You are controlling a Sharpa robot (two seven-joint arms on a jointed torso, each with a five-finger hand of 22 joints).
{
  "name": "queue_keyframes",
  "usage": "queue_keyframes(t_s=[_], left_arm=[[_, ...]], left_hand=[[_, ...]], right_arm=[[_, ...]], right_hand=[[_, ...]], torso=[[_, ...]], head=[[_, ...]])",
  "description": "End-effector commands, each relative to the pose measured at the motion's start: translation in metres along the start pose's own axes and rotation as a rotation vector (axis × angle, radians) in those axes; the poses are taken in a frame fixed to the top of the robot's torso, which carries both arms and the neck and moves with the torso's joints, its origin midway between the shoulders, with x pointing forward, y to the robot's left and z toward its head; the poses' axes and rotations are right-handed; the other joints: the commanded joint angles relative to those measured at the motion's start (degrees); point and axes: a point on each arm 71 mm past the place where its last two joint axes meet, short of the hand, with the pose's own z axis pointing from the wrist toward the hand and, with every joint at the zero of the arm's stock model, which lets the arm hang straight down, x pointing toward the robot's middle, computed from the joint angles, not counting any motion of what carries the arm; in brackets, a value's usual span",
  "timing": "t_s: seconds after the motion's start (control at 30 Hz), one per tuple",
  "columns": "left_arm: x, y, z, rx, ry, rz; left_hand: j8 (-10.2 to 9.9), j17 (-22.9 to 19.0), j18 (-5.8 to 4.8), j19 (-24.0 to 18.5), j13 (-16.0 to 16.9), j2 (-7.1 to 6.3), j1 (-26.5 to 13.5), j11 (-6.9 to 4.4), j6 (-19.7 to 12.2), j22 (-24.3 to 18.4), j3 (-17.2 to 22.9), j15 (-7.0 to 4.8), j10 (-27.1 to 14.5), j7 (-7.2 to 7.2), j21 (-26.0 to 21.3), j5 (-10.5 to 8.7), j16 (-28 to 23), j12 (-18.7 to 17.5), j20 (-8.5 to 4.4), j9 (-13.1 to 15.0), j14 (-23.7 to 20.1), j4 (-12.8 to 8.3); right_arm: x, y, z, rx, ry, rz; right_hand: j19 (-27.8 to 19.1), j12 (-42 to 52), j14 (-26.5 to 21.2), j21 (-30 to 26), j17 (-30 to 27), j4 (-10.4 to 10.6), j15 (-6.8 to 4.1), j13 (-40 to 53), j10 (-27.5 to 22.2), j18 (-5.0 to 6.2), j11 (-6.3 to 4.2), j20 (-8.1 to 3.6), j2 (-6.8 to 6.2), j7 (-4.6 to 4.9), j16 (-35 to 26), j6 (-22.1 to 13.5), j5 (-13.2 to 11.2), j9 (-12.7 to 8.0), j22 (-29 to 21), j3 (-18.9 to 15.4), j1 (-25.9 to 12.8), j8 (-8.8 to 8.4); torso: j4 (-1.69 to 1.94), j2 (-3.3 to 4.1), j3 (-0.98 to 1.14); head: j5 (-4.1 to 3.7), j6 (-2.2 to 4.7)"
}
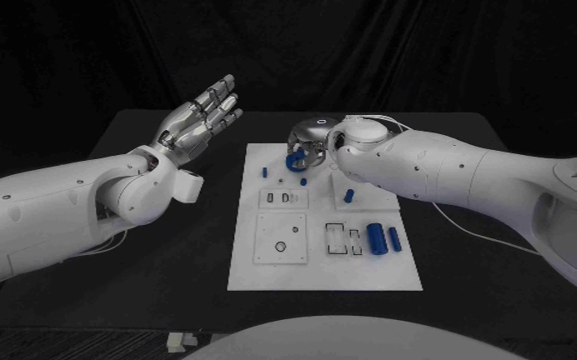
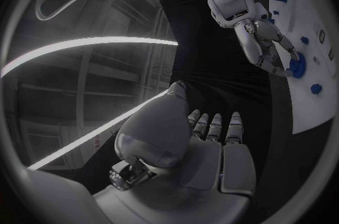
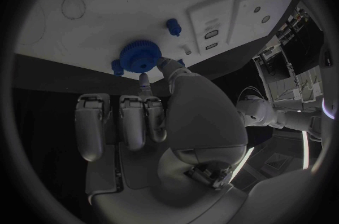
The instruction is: Assemble the parts on the task board
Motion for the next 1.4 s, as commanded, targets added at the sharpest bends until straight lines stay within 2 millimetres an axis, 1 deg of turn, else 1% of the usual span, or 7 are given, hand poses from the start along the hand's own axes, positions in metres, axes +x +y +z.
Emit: queue_keyframes(t_s=[0.03, 0.57, 0.73, 0.83, 1.07, 1.23, 1.4], left_arm=[[0.002, 0.000, 0.000, 0.009, 0.014, -0.010], [0.002, 0.001, 0.000, 0.004, 0.016, -0.014], [0.001, 0.001, -0.002, 0.003, 0.013, -0.013], [0.000, 0.001, -0.003, 0.003, 0.007, -0.010], [-0.003, 0.001, -0.004, 0.002, -0.002, -0.005], [-0.002, 0.001, -0.004, 0.002, 0.000, -0.006], [-0.003, 0.002, -0.005, -0.002, -0.003, -0.005]], left_hand=[[0.31, -0.09, 0.92, -0.06, -0.08, 0.07, 0.41, 0.39, 0.30, -0.08, 0.18, 0.42, -0.01, -0.02, -0.34, 0.21, -0.21, -0.37, 0.52, 0.07, -0.02, 0.01], [0.40, -0.09, 0.93, -0.06, -0.08, 0.02, 0.76, 0.54, 0.65, -0.08, 0.27, 0.39, -0.01, 0.61, -0.34, 0.31, -0.21, -0.37, 0.68, 0.13, -0.02, 0.04], [0.42, -0.09, 0.94, -0.06, -0.08, 0.02, 0.83, 0.64, 0.76, -0.08, 0.29, 0.35, -0.01, 0.75, -0.34, 0.32, -0.21, -0.37, 0.70, 0.15, -0.02, 0.06], [0.42, -0.09, 0.94, -0.06, -0.08, 0.02, 0.83, 0.64, 0.76, -0.08, 0.29, 0.35, -0.01, 0.75, -0.34, 0.32, -0.21, -0.37, 0.70, 0.15, -0.02, 0.06], [0.38, -0.09, 0.96, -0.06, -0.08, -0.08, 1.11, 1.16, 0.65, -0.08, 0.28, 0.52, -0.01, -0.69, -0.34, 0.32, -0.21, -0.37, 0.77, 0.12, -0.02, 0.19], [0.40, -0.09, 0.96, -0.06, -0.08, -0.08, 1.13, 1.17, 0.75, -0.08, 0.28, 0.53, -0.01, -0.79, -0.34, 0.33, -0.21, -0.37, 0.77, 0.14, -0.02, 0.19], [0.41, -0.09, 0.96, -0.06, -0.08, -0.09, 1.14, 1.17, 0.80, -0.08, 0.28, 0.53, -0.01, -0.80, -0.34, 0.33, -0.21, -0.37, 0.78, 0.15, -0.02, 0.19]], right_arm=[[0.003, -0.002, -0.001, 0.018, 0.026, -0.013], [0.003, -0.010, -0.008, 0.026, -0.004, -0.014], [-0.005, -0.014, -0.015, 0.003, -0.070, -0.013], [-0.023, -0.019, -0.027, -0.033, -0.149, -0.020], [-0.064, -0.051, -0.070, -0.006, -0.245, -0.008], [-0.070, -0.077, -0.096, 0.048, -0.261, 0.019], [-0.068, -0.102, -0.120, 0.103, -0.295, 0.039]], right_hand=[[4.67, 0.20, 6.15, -0.39, 15.07, -0.12, 0.37, 15.10, 6.06, -0.31, 0.44, 0.36, 0.01, 0.04, 0.17, -1.11, -2.11, -0.64, 14.03, -0.58, -0.49, -0.90], [4.39, 0.20, 6.15, -0.82, 15.07, 0.25, 0.25, 15.10, 6.06, -0.18, 0.27, 0.28, 0.80, -0.17, 0.17, -3.08, -7.08, -2.64, 13.85, -2.57, -1.90, -2.72], [4.29, 0.20, 6.15, -0.98, 15.07, 1.05, 0.21, 15.10, 6.06, -0.13, 0.27, 0.23, 1.06, -0.16, 0.17, -2.68, -8.52, -2.98, 13.79, -3.38, -2.86, -2.63], [4.37, 0.20, 6.15, -0.93, 15.07, 2.01, 0.15, 15.10, 6.06, -0.16, 0.18, 0.18, 1.13, -0.27, 0.17, -1.81, -10.12, -3.23, 13.84, -4.17, -3.48, -2.29], [5.18, 0.20, 6.15, 0.12, 15.07, 3.14, -0.25, 15.10, 6.06, -0.51, -0.34, -0.13, 1.03, -0.91, 0.17, -0.52, -11.07, -3.36, 14.43, -4.86, -3.38, -1.68], [5.52, 0.20, 6.15, 0.56, 15.07, 3.56, -0.33, 15.10, 6.06, -0.66, -0.33, -0.29, 0.76, -0.79, 0.17, 1.21, -10.94, -2.91, 14.67, -5.09, -2.44, -0.59], [5.91, 0.20, 6.15, 1.09, 15.07, 3.84, -0.35, 15.10, 6.06, -0.83, -0.38, -0.32, 0.54, -0.87, 0.17, 2.01, -10.74, -2.65, 14.95, -5.13, -1.57, 0.07]], torso=[[-0.01, 0.00, -0.04], [-0.15, -0.13, 0.03], [-0.09, -0.10, 0.04], [-0.11, -0.11, 0.04], [-0.08, -0.14, 0.04], [-0.14, -0.17, 0.04], [-0.31, -0.49, -0.07]], head=[[0.01, -0.14], [0.32, -0.41], [0.70, 0.01], [1.10, -0.23], [0.79, -0.47], [0.92, -0.18], [1.22, -0.59]])
